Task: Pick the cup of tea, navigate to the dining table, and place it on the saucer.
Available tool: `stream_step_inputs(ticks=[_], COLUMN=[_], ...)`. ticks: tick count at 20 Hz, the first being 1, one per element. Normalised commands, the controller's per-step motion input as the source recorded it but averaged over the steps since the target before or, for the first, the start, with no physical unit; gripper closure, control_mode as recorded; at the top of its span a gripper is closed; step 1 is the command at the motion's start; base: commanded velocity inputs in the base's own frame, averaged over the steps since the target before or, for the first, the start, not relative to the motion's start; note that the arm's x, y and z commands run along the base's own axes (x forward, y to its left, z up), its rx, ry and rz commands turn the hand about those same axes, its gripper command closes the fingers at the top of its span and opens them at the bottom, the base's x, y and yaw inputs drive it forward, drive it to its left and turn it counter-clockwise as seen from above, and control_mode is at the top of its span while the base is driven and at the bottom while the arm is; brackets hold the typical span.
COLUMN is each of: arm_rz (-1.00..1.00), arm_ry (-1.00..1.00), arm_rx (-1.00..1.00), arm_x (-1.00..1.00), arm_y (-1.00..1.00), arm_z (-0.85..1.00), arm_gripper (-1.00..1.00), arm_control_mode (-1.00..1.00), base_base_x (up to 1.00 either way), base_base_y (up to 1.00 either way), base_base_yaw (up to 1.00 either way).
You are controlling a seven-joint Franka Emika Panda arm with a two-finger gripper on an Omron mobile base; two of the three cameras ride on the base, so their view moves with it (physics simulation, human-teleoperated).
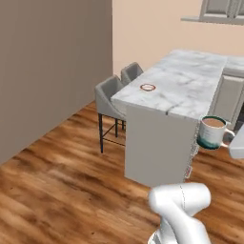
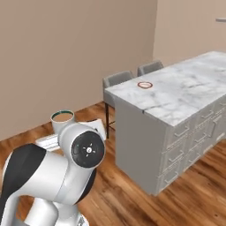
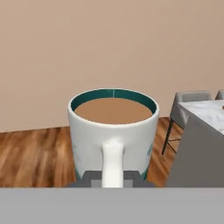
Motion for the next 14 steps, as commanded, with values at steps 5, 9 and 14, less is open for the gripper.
stream_step_inputs(ticks=[5, 9, 14], arm_rz=[0.00, 0.00, 0.00], arm_ry=[0.00, 0.00, 0.00], arm_rx=[0.00, 0.00, 0.00], arm_x=[0.00, 0.00, 0.00], arm_y=[0.00, 0.00, 0.00], arm_z=[0.00, 0.00, 0.00], arm_gripper=[1.00, 1.00, 1.00], arm_control_mode=[1.00, 1.00, 1.00], base_base_x=[0.86, 0.83, 0.80], base_base_y=[0.32, 0.32, 0.34], base_base_yaw=[-0.30, -0.32, -0.33])
